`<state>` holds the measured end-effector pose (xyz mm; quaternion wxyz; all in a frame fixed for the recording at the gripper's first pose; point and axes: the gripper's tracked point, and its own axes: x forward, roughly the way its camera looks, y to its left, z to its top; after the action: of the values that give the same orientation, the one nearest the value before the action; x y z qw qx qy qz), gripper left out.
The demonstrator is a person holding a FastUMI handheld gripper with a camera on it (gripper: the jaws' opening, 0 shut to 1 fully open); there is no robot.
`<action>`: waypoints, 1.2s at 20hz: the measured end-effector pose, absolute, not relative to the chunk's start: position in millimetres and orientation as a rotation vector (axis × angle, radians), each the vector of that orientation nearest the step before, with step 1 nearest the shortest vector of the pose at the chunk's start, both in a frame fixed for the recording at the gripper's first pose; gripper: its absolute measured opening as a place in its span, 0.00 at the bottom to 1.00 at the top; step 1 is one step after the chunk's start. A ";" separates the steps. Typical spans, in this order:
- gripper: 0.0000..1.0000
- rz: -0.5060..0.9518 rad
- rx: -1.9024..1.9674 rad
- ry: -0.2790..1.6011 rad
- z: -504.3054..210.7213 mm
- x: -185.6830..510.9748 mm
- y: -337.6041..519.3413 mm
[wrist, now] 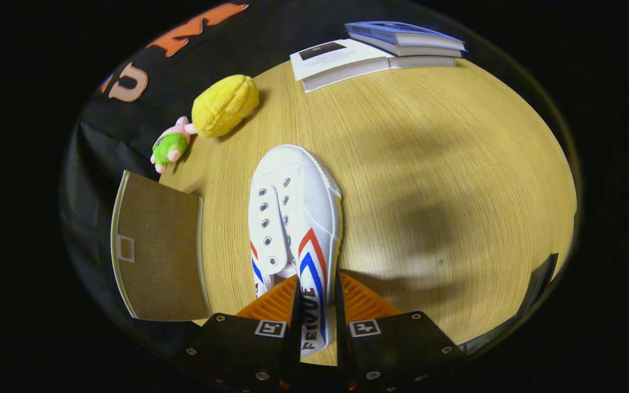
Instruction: Open the storage box then place both shoes into the box .Put the left shoe in first, then the right shoe, with the right side of both shoes facing outward in a uniform manner.
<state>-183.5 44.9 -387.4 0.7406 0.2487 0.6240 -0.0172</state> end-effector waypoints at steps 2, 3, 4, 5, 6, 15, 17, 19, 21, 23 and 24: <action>0.20 -0.043 0.557 1.360 -385.2 -181.9 45.1; 0.18 -0.049 0.561 1.361 -381.7 -180.1 46.4; 0.16 -0.044 0.567 1.364 -377.2 -178.6 50.7; 0.16 -0.037 0.576 1.361 -369.1 -177.9 54.4; 0.16 -0.020 0.581 1.351 -363.3 -171.6 57.9; 0.16 0.212 0.527 1.250 -267.8 -124.4 131.3; 0.16 0.267 0.510 1.225 -248.3 -116.5 150.1; 0.16 0.321 0.509 1.209 -232.1 -112.5 169.9; 0.16 0.372 0.496 1.204 -220.7 -108.6 191.5; 0.15 0.425 0.475 1.204 -214.5 -105.8 216.3; 0.16 0.451 0.465 1.209 -213.6 -104.4 229.0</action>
<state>-104.4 229.0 -213.6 0.7739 0.2145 0.5583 0.2080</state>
